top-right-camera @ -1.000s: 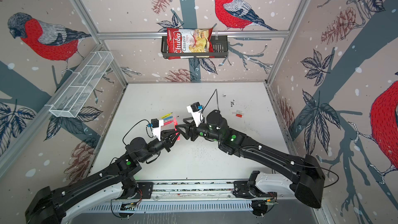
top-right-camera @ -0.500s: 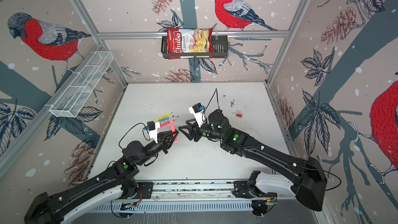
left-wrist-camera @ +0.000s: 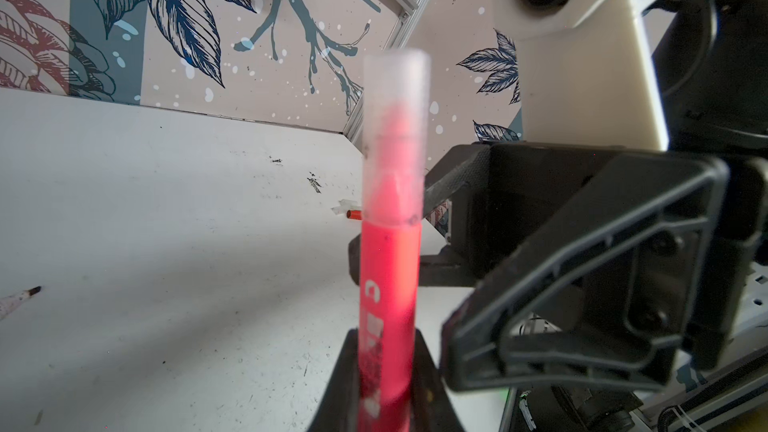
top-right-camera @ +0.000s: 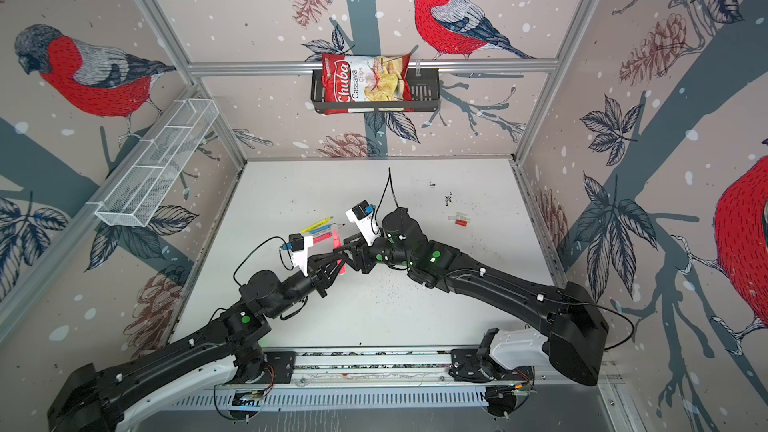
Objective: Insert the pens into the pen caps
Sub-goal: 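Grasp the capped pink marker with the right gripper while the left gripper releases it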
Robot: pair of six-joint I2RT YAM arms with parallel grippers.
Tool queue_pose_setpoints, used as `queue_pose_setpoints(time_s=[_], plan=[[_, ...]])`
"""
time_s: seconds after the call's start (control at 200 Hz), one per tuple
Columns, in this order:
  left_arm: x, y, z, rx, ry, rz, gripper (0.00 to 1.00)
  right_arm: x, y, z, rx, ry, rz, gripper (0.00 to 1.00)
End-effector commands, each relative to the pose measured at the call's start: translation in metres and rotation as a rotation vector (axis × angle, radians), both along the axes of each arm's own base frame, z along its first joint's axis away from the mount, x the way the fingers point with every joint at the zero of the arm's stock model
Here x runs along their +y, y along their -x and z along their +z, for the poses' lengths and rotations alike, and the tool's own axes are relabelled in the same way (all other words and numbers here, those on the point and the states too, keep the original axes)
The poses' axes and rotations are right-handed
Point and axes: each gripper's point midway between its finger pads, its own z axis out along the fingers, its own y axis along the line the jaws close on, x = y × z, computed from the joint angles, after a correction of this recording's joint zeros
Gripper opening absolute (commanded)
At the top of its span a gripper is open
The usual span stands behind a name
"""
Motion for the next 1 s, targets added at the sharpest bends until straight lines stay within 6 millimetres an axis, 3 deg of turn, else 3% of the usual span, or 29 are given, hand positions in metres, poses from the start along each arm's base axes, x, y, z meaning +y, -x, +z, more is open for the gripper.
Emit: queue_pose_setpoints(time_s=[0.0, 0.465, 0.655, 0.845, 0.996], plan=[[-0.001, 0.000, 0.017, -0.048, 0.038, 0.000, 0.00, 0.004, 0.001, 0.003, -0.015, -0.007, 0.020, 0.44], [0.000, 0.001, 0.018, -0.054, 0.044, -0.004, 0.00, 0.010, 0.003, -0.007, 0.009, 0.019, 0.050, 0.18], [-0.001, 0.000, 0.014, -0.032, 0.034, 0.000, 0.00, 0.005, -0.005, -0.008, 0.001, 0.035, -0.004, 0.13], [0.004, -0.005, 0.002, 0.010, -0.004, 0.041, 0.33, -0.008, -0.026, -0.006, 0.012, 0.032, -0.096, 0.10], [0.010, -0.008, -0.008, 0.034, -0.051, 0.081, 0.44, -0.023, -0.049, -0.009, 0.007, 0.063, -0.195, 0.10]])
